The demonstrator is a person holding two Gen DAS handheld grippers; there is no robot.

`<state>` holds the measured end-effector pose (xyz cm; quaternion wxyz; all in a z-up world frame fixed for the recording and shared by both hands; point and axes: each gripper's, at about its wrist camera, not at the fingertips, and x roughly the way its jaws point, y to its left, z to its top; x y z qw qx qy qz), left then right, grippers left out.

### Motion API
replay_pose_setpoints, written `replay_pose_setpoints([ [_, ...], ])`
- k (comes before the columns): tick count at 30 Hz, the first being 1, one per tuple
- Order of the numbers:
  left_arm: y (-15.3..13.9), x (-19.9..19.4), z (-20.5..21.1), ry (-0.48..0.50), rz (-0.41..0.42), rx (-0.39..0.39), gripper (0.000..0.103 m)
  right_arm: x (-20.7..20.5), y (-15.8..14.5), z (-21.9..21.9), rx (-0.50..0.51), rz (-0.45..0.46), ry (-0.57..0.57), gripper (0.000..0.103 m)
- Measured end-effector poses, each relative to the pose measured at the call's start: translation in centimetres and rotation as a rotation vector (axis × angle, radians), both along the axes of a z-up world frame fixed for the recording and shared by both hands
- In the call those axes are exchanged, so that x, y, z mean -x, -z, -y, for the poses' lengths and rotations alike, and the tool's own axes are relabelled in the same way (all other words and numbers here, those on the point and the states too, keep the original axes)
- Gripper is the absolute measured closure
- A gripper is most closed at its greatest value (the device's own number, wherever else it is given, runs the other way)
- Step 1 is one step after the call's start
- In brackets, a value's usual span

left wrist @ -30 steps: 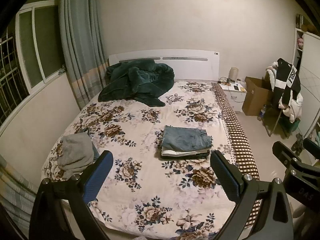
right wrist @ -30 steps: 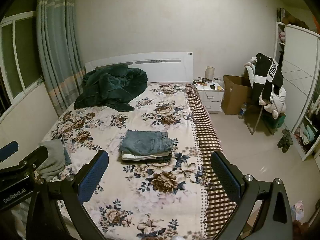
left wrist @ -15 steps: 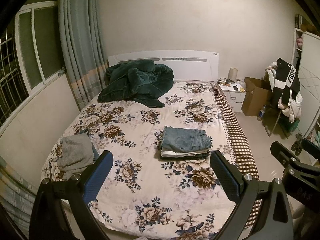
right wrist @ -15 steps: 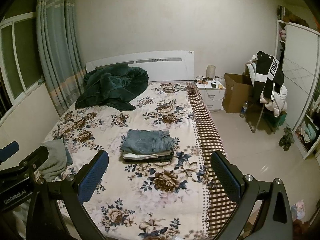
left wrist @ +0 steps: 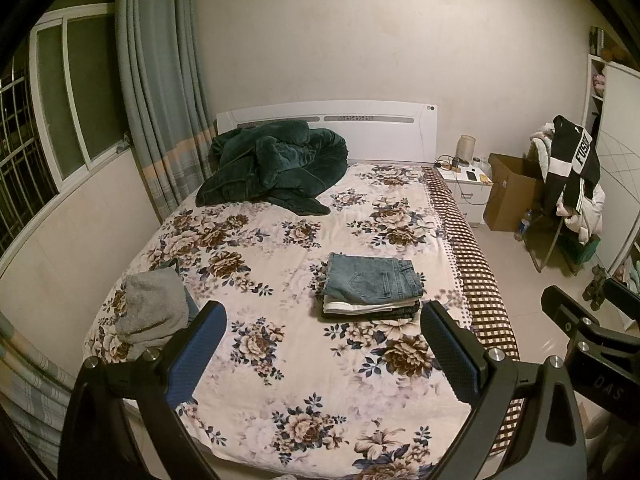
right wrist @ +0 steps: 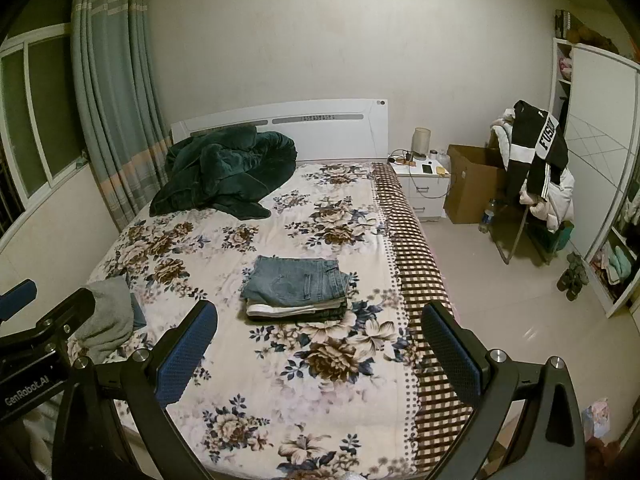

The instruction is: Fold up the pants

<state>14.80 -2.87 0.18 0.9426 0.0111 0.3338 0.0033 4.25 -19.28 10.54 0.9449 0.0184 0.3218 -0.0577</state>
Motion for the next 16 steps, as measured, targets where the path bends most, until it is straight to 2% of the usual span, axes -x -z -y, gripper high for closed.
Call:
replay_pose_setpoints([
  [16,-0.72,-0.35,-0.07,0.004,0.003,0.000,0.004,0.15,0.21,-0.04,-0.003,-0.003,-0.001,0.000],
])
